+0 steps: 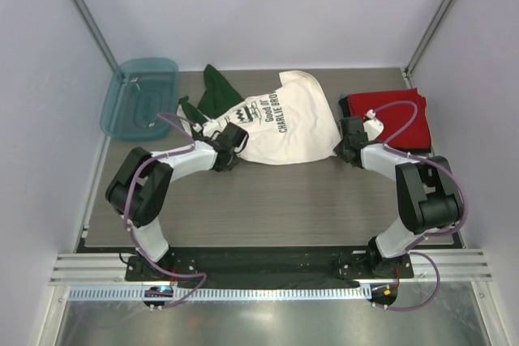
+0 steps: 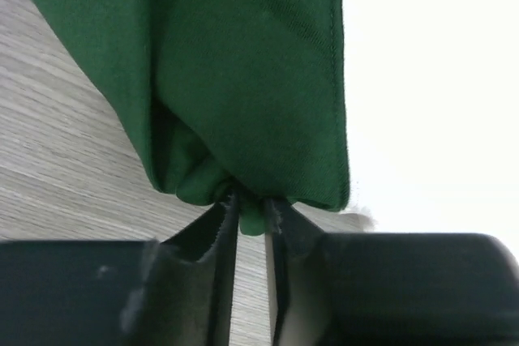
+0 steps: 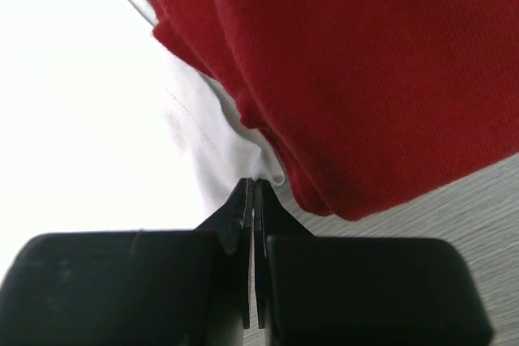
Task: Fold and stack the t-shirts
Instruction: Flatten the tshirt out
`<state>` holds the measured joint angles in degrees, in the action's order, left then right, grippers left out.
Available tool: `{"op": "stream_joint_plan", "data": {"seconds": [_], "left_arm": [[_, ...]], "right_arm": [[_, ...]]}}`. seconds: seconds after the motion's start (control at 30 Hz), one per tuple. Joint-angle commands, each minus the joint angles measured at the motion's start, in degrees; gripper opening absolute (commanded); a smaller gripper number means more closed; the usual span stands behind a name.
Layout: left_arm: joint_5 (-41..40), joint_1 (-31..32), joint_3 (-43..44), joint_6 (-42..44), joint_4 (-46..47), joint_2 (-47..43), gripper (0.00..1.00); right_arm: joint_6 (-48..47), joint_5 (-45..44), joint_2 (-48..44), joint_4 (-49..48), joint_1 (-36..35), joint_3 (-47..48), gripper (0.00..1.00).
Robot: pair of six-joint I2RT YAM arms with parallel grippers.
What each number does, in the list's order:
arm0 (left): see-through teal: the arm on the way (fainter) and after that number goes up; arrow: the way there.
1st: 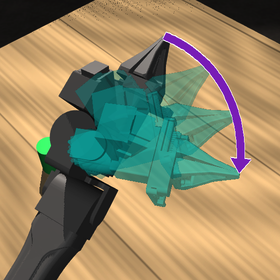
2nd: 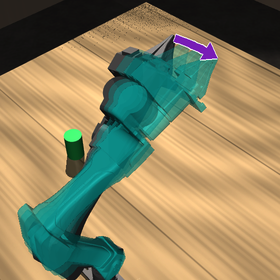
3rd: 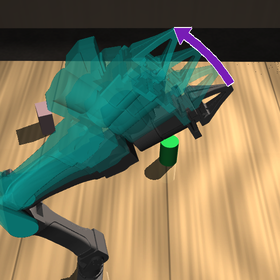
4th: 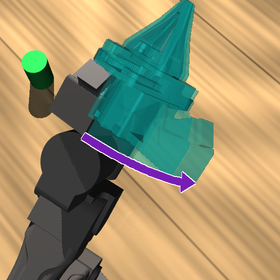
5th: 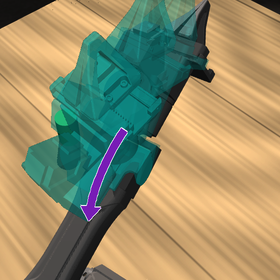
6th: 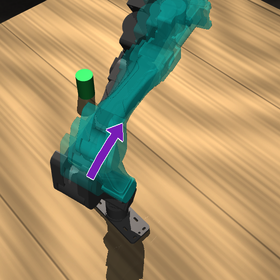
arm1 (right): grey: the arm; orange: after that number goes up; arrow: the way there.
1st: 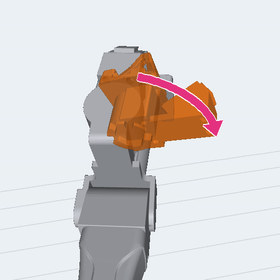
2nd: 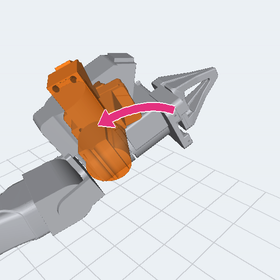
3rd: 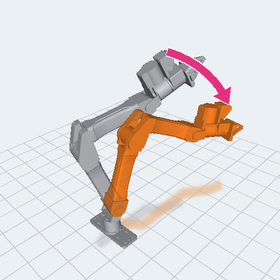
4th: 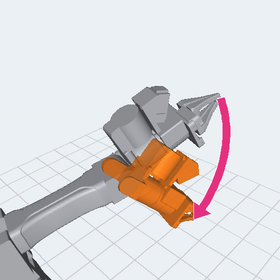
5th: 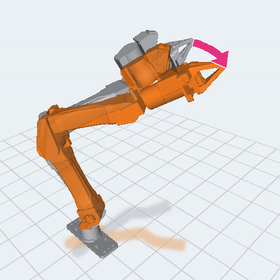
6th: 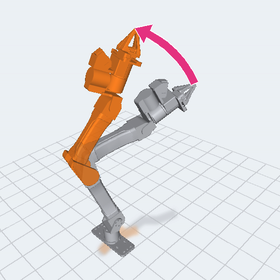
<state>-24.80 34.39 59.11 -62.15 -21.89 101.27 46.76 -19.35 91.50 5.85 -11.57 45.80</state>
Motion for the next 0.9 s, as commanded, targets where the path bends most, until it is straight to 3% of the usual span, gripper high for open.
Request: {"op": "stream_joint_plan", "data": {"seconds": [0.0,0.03,0.13,0.27,0.4,0.63,0.87], "left_arm": [[0.01,0.50,-1.46,1.68,-2.55,2.61,0.05],[0.10,0.50,-1.63,2.12,-2.54,2.26,0.00],[0.80,0.67,-2.16,4.40,-2.54,-0.45,0.00],[1.50,0.68,-5.32,6.86,-3.51,-8.62,0.00],[2.73,0.50,-6.99,10.46,-10.43,-19.85,0.00],[13.87,-4.05,-11.47,14.95,-15.72,-33.84,0.02],[23.47,-9.78,-13.14,18.64,-16.43,-37.02,0.06]], "right_arm": [[0.08,-0.25,-2.21,-1.36,0.50,-0.36,0.01],[0.08,-0.25,-2.29,-1.36,0.59,-0.54,0.01],[0.17,-0.33,-2.56,-1.45,0.76,-0.62,0.01],[0.08,-0.51,-2.82,-1.45,0.94,-0.80,0.01],[0.08,-0.77,-3.61,-1.45,1.11,-1.15,0.01],[0.43,-0.77,-5.28,-1.80,1.03,-2.03,0.01],[0.35,-0.60,-5.02,-2.16,1.03,-2.56,0.01]]}}
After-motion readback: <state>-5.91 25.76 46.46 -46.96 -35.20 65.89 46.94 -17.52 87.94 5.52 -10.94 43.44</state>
